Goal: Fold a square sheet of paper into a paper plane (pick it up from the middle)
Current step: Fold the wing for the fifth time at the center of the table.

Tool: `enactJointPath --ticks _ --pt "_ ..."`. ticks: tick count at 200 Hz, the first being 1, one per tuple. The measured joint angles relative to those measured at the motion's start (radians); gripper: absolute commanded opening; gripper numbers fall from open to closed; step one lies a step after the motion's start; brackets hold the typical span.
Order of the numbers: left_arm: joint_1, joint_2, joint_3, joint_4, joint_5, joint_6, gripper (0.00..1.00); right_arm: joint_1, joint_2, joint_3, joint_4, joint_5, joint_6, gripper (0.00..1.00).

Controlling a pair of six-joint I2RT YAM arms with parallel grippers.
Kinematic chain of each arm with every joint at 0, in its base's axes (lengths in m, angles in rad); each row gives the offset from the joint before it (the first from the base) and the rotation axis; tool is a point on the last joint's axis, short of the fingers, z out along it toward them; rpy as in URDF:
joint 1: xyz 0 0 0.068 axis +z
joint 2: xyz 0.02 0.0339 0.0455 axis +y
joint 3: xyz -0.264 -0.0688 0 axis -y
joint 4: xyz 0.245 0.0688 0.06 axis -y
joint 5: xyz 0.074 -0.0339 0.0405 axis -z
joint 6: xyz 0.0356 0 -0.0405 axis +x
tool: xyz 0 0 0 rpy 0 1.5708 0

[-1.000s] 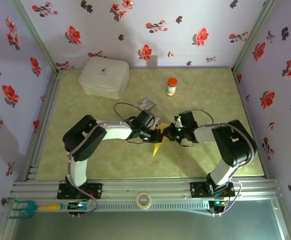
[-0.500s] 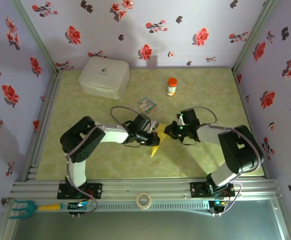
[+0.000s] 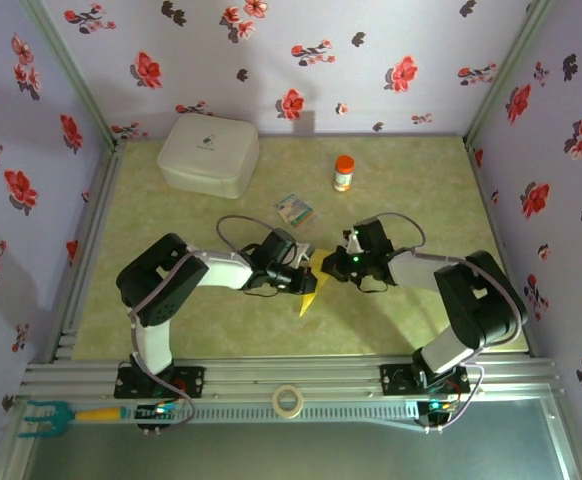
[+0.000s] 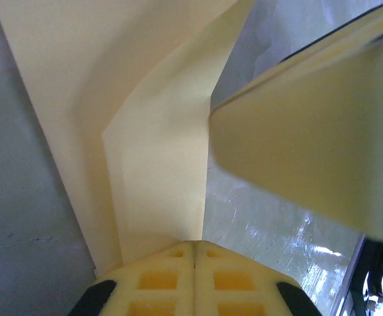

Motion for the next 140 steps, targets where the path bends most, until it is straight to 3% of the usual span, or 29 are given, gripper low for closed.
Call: enactJointPath --ticks 45,140 --pt "0.005 0.0 -0.005 0.004 0.01 0.0 0.0 0.002 0.073 0.023 -0.006 0.011 -0.03 0.05" --pt "0.009 -0.001 -0.029 0.052 0.023 0.0 0.0 -0.125 0.132 0.076 -0.008 -0.011 -0.035 0.06"
